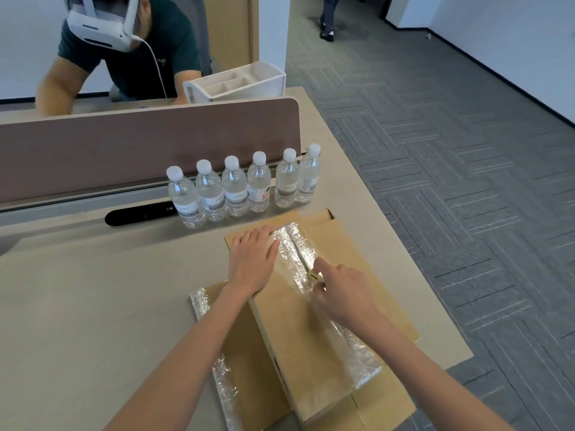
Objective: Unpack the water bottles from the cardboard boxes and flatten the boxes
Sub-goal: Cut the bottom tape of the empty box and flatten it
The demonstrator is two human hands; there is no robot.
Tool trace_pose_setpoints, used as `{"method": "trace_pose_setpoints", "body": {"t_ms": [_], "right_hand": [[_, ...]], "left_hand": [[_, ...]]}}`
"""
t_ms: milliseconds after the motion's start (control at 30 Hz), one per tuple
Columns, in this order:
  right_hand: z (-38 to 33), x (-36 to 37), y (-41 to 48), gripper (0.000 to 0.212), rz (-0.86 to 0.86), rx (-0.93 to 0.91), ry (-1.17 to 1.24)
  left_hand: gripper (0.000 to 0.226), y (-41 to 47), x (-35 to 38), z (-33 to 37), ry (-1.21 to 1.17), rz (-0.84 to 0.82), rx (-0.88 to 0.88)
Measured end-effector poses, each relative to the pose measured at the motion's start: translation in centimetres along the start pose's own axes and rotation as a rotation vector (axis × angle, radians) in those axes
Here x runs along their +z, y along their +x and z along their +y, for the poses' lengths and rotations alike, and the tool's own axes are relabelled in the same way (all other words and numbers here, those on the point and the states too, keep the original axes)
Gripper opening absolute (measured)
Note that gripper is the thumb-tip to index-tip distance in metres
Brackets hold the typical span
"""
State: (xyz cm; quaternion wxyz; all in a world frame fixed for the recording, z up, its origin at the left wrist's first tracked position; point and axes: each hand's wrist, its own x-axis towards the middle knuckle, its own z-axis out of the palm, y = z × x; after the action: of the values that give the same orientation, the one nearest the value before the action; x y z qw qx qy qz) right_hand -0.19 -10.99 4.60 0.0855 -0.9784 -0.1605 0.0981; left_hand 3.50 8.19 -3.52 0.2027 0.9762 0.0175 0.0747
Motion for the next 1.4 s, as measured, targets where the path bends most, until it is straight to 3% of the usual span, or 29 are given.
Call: {"method": "trace_pose_setpoints", "body": {"t_ms": [300, 433, 567, 933, 1400], "right_hand": [[2.1, -0.8, -4.8, 0.030, -0.089, -0.035, -0.035], [2.8, -0.1, -6.5, 0.029, -0.069, 0.003, 0.026], [3.1, 0.4, -7.0, 0.027, -0.050, -0.026, 0.060], [3.4, 0.5, -7.0, 0.026, -0.015, -0.053, 0.083], [4.8, 0.5, -11.5, 0.024, -0.010, 0.018, 0.154]], "left_hand": [[0.037, -0.1, -0.2, 0.6, 0.024, -0.005, 0.020], [0.061, -0.6, -0.4, 0.5, 0.067, -0.065, 0.049], [0.070, -3.6, -1.4, 2.5, 0.108, -0.181, 0.103], [0.056, -15.4, -0.3, 8.8, 0.044, -0.249, 0.073], [0.058, -17.1, 0.6, 10.3, 0.208, -0.206, 0.040]]}}
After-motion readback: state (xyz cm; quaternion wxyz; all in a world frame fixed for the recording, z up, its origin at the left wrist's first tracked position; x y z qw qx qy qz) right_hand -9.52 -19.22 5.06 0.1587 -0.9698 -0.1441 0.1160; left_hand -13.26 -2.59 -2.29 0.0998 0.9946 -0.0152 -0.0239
